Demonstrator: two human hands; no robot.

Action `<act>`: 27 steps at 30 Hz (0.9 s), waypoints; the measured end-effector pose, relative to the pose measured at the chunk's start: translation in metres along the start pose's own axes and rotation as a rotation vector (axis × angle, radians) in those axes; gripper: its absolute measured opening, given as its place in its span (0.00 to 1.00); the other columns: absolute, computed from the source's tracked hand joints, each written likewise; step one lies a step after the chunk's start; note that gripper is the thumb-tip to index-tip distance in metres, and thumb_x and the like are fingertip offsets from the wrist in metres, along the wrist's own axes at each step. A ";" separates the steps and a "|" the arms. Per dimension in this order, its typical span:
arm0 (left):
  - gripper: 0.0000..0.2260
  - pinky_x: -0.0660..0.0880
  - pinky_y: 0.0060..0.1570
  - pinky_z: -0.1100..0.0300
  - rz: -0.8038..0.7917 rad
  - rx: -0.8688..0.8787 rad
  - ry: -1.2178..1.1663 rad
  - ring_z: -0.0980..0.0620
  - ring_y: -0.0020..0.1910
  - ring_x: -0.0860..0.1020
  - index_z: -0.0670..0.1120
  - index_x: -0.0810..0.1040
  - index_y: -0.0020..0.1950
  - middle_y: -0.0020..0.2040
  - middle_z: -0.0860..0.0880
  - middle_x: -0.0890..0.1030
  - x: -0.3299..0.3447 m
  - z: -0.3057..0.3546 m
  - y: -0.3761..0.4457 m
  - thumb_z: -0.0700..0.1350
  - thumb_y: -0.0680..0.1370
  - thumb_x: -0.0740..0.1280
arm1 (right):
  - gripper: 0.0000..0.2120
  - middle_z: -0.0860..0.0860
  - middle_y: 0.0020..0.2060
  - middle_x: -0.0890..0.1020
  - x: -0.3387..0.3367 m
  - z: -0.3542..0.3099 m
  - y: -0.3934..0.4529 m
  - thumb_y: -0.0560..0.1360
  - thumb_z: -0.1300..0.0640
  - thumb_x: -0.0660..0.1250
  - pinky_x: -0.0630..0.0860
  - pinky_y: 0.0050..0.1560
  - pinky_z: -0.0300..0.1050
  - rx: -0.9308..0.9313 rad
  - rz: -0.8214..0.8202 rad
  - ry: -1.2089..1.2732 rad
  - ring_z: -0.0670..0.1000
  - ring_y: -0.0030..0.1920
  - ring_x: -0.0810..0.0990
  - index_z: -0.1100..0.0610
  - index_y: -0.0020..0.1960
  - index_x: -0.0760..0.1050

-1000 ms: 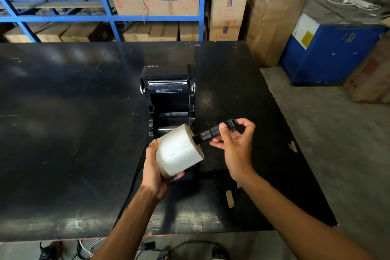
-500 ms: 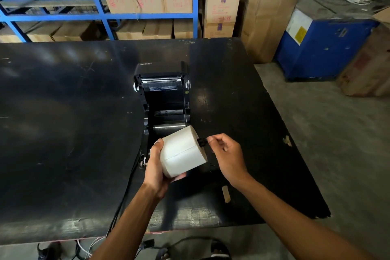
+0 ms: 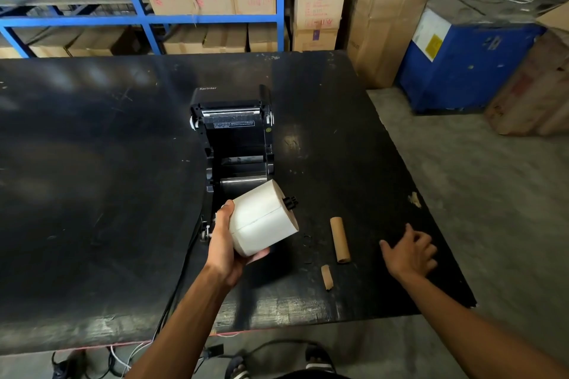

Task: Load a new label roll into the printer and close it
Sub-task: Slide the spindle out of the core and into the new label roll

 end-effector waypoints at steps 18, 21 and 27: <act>0.19 0.82 0.34 0.51 0.017 -0.014 0.027 0.43 0.45 0.87 0.52 0.78 0.58 0.45 0.45 0.88 0.004 -0.004 0.001 0.65 0.77 0.63 | 0.11 0.57 0.50 0.85 -0.011 -0.130 -0.087 0.80 0.56 0.62 0.77 0.51 0.47 0.016 -0.794 1.428 0.54 0.52 0.84 0.59 0.56 0.79; 0.20 0.82 0.34 0.51 0.019 -0.006 0.038 0.44 0.44 0.87 0.52 0.78 0.59 0.44 0.46 0.89 0.004 -0.004 0.001 0.65 0.77 0.63 | 0.11 0.56 0.52 0.85 -0.024 -0.153 -0.109 0.79 0.55 0.65 0.77 0.56 0.49 -0.139 -0.811 1.346 0.54 0.54 0.83 0.59 0.57 0.80; 0.20 0.81 0.33 0.52 0.036 0.017 0.056 0.44 0.43 0.87 0.53 0.79 0.58 0.44 0.46 0.88 0.004 -0.002 0.000 0.66 0.77 0.62 | 0.11 0.46 0.52 0.86 -0.035 -0.167 -0.132 0.76 0.55 0.68 0.78 0.56 0.47 -0.409 -0.726 1.183 0.46 0.55 0.82 0.44 0.56 0.82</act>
Point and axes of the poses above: each hand's wrist, its own y-axis towards the middle knuckle, its own x-axis out of the palm, z = x × y, the point moved 7 cm from there along y, towards the middle knuckle
